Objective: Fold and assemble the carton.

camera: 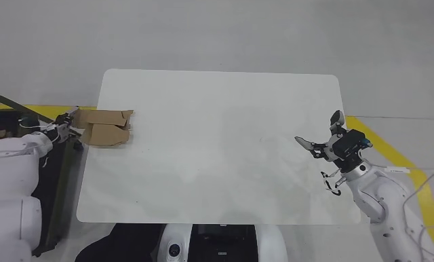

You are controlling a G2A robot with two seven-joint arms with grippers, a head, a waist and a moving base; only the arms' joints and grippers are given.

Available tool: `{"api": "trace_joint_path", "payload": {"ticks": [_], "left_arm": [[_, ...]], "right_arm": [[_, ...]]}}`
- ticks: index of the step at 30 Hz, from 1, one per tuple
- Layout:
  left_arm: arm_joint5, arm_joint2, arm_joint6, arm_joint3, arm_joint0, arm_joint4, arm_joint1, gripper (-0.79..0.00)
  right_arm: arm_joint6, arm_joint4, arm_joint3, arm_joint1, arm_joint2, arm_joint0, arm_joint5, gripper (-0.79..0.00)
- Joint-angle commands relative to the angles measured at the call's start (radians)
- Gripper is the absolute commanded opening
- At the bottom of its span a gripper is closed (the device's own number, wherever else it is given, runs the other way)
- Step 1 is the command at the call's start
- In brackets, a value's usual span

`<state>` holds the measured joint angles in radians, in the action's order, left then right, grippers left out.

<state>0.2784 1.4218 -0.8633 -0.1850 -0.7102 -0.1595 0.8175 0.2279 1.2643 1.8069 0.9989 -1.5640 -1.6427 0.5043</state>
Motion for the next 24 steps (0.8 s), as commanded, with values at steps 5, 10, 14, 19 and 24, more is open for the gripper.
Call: {"api": "trace_joint_path", "payload": {"ticks": [5,10,14,19,24], "left_arm": [[0.001,-0.006,0.001,-0.003,0.007,0.007,0.008,-0.683],[0.009,-0.003,-0.014,-0.001,0.016,-0.001,0.010,-0.785],[0.032,0.013,-0.047,-0.001,0.025,-0.024,0.003,-0.785],[0.071,0.039,-0.103,-0.014,0.041,-0.068,-0.009,-0.785],[0.122,0.054,-0.163,-0.045,0.059,-0.091,-0.018,-0.785]], "right_arm": [[0.000,0.000,0.000,0.000,0.000,0.000,0.000,0.000],[0.000,0.000,0.000,0.000,0.000,0.000,0.000,0.000],[0.000,0.000,0.000,0.000,0.000,0.000,0.000,0.000],[0.000,0.000,0.000,0.000,0.000,0.000,0.000,0.000],[0.000,0.000,0.000,0.000,0.000,0.000,0.000,0.000]]}}
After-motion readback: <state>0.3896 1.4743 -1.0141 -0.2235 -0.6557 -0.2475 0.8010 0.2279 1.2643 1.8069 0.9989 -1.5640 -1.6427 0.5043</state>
